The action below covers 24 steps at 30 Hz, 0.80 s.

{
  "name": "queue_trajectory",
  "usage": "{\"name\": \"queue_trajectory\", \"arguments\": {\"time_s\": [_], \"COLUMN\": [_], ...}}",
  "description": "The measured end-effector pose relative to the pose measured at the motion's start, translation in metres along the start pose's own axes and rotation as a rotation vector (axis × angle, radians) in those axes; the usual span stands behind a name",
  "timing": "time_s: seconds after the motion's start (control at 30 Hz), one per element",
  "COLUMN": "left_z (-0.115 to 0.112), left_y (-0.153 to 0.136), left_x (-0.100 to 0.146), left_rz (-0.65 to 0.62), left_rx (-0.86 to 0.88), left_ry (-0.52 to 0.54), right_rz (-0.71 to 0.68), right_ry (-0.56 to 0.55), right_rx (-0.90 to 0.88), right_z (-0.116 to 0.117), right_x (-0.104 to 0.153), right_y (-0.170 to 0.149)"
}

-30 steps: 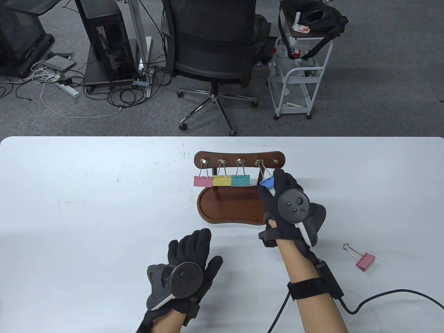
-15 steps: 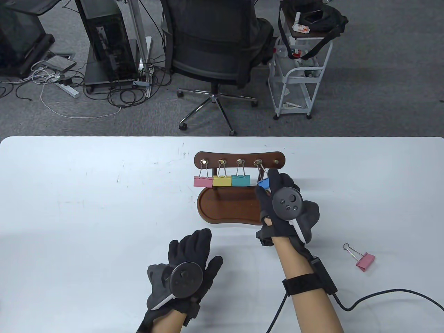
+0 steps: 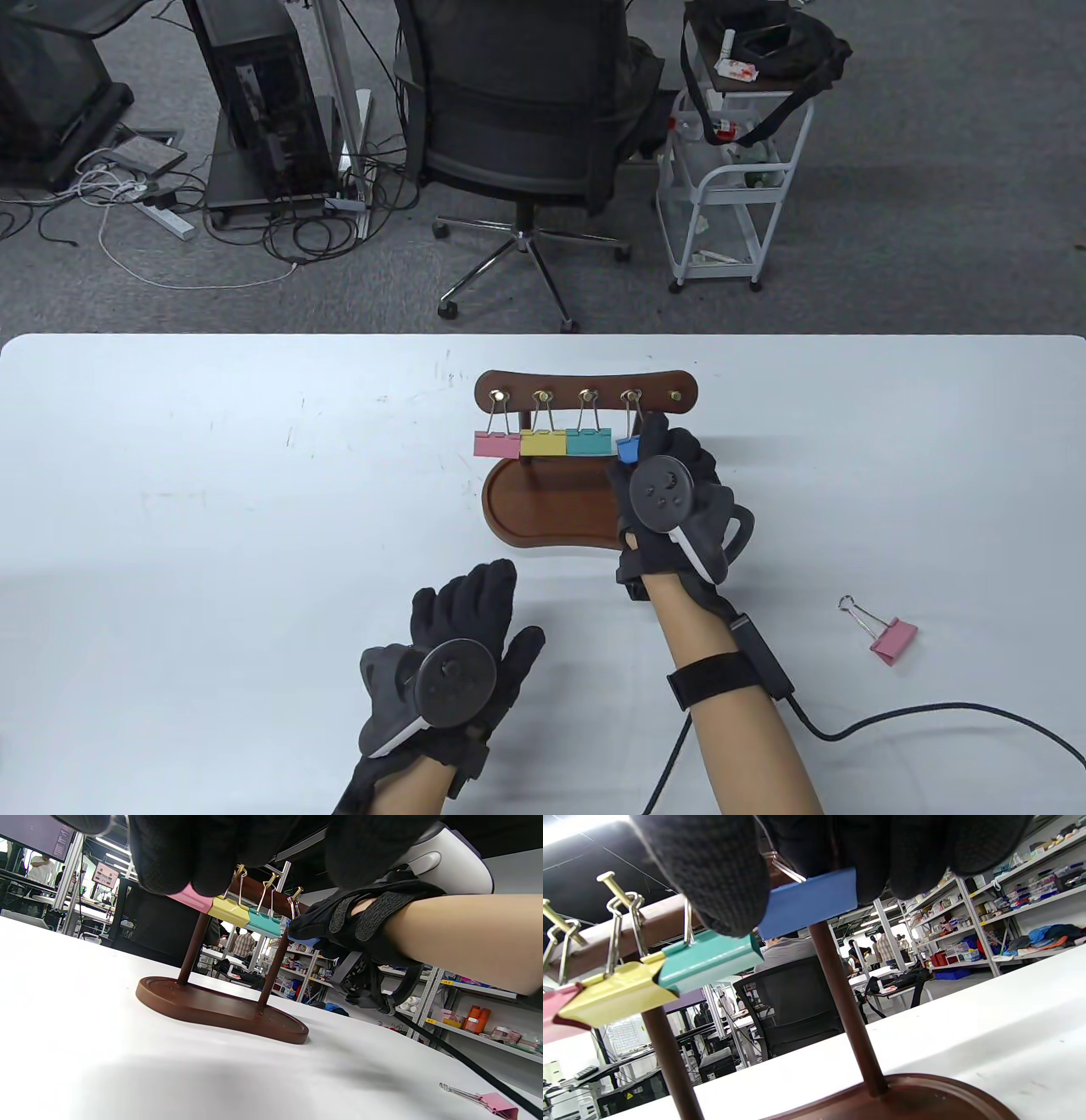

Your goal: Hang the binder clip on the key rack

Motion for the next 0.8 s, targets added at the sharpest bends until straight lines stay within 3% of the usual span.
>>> {"name": "queue_trajectory", "arguments": {"time_s": [0.2,0.8], "left_z": [0.0,0.0], "left_y": [0.0,-0.001], "left_x": [0.0,0.0], "left_rz": [0.002,0.005], "left_rx": [0.003,0.005], "left_ry": [-0.002,-0.002], "right_rz": [-0.031,-0.035], "right_ry": [-0.012,0.001], "right_rx": [0.119,0.06], "right_z": [0.008,0.005], "right_x": [0.001,0.005], "right_y": [0.004,-0.008]}}
Point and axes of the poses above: the tracker on the back of each hand, its own y axis roughly to the thumb side, its own x axis roughly from the fingertips to the wrist, z = x × y, the point moved 3 cm from there along -x, roughly from the wrist to the fingertips, and after that the axes turned 7 degrees about -z, right-handed, at the moved point
